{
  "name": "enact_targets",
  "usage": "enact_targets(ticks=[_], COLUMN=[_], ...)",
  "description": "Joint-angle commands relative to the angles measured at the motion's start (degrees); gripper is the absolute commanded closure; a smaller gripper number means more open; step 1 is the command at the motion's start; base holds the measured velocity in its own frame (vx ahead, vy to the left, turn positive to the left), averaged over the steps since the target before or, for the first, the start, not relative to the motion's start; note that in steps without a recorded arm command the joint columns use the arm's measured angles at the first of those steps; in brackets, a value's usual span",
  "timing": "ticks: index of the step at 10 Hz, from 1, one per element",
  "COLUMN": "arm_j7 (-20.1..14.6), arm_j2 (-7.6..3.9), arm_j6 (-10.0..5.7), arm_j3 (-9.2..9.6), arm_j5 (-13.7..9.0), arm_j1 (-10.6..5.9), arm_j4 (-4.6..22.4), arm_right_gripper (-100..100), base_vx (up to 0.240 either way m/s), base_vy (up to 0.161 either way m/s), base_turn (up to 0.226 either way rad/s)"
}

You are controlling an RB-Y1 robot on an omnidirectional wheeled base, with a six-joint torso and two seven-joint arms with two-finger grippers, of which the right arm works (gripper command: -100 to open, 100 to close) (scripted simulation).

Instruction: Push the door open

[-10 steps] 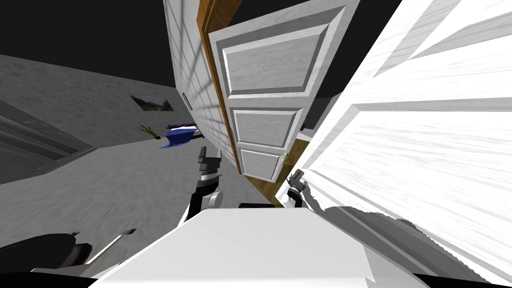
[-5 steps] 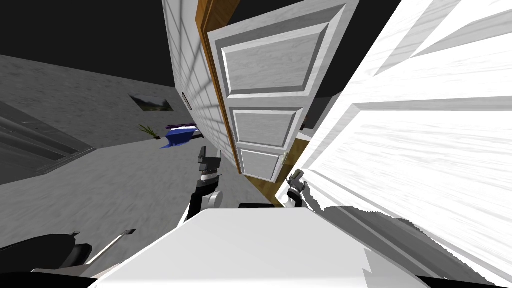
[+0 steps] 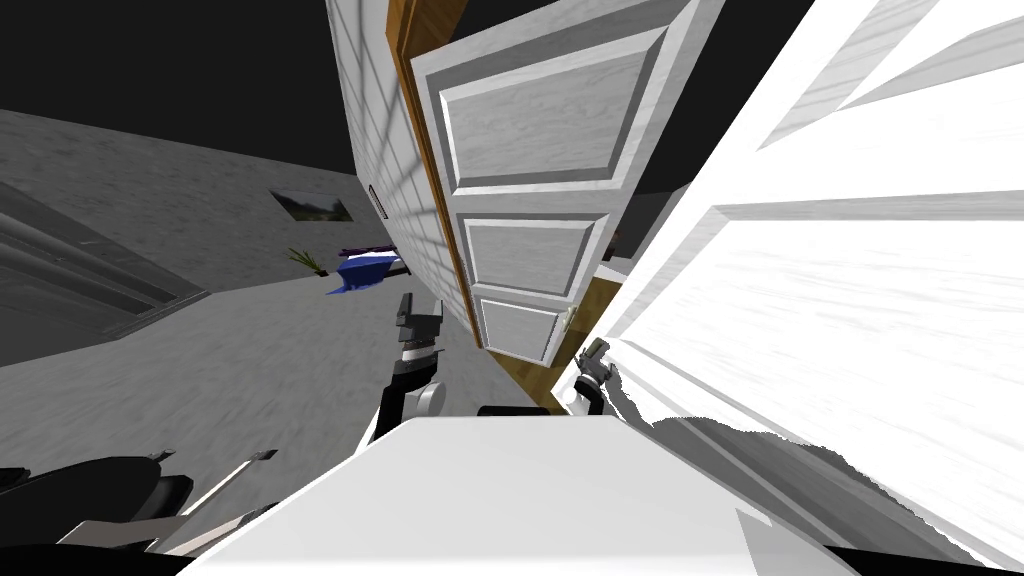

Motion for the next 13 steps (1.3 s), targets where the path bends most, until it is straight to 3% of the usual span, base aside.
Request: enact_targets(ticks=[1, 11, 12, 13], arm_j7=[0.43, 0.53, 0.85, 1.06], arm_j2=[-1.60, -1.81, -0.58, -0.87], arm_j6=[-0.09, -0.48, -1.83, -2.48], arm_j3=[-1.19, -1.72, -2.20, -2.96], arm_j5=[-0.19, -0.36, -1.35, -1.91], arm_j1=[0.70, 0.51, -1.36, -1.49], arm_j4=[0.15, 0.53, 1.37, 1.65], arm_right_gripper=[100, 100, 100, 100], base_vx=[0.010, 0.002, 0.056, 0.088], base_vy=[-0.018, -0.007, -0.069, -0.147], base_turn=[-0.033, 0.001, 0.203, 0.199])
